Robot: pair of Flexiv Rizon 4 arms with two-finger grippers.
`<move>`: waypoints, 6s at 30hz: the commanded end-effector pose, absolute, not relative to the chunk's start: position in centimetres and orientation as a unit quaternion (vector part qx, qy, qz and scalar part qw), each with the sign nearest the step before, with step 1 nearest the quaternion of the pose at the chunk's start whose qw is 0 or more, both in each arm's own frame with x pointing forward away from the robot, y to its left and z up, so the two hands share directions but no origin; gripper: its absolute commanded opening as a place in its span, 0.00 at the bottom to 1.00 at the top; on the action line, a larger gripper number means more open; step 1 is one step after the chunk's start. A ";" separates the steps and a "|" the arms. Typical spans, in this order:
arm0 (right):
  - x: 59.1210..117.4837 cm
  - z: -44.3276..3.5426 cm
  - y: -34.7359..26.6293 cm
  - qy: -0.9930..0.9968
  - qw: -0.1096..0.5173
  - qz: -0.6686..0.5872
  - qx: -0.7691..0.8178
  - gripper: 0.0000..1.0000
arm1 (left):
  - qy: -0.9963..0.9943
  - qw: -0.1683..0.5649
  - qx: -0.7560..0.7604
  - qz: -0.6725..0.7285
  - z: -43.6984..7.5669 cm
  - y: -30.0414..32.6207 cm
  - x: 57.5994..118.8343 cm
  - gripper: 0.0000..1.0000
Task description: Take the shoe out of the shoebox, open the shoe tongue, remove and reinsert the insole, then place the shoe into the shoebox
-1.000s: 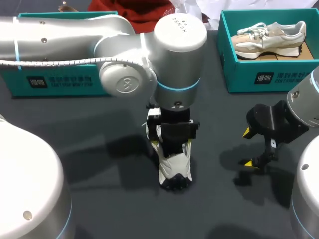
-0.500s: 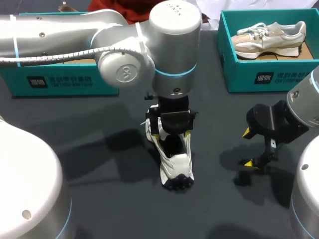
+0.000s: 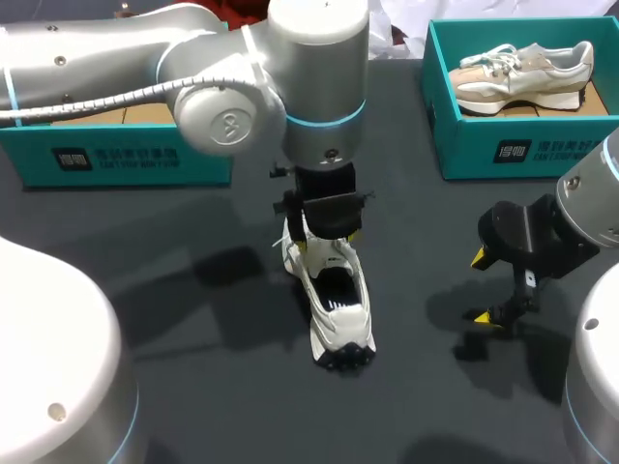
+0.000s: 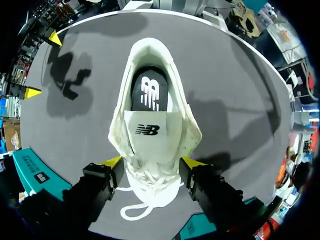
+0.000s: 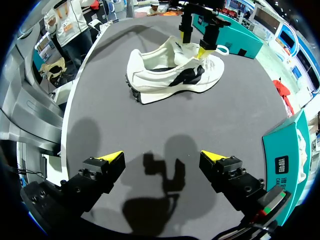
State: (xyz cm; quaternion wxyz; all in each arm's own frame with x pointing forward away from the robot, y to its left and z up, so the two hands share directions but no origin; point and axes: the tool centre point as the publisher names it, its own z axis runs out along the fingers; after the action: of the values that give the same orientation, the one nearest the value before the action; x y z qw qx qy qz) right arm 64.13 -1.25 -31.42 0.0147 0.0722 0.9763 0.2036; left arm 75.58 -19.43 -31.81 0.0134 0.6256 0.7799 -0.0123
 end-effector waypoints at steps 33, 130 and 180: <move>63.9 -31.4 -1.2 0.976 0.016 0.203 0.073 1.00 | 0.740 -0.025 0.668 -0.076 -31.9 -20.9 72.2 0.20; 63.9 -31.4 -1.2 0.976 0.016 0.203 0.073 1.00 | 0.991 -0.038 -0.124 0.012 -27.3 -19.9 60.7 1.00; 63.9 -31.4 -1.2 0.976 0.016 0.203 0.073 1.00 | 0.996 -0.053 -0.071 -0.008 -36.4 -22.1 59.4 0.89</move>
State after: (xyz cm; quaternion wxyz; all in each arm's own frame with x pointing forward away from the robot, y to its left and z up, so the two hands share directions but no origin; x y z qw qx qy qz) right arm 64.10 -1.27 -31.40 0.0149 0.0723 0.9762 0.2037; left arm 59.33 -21.69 -35.55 -0.0496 -0.0697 0.9963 -0.0093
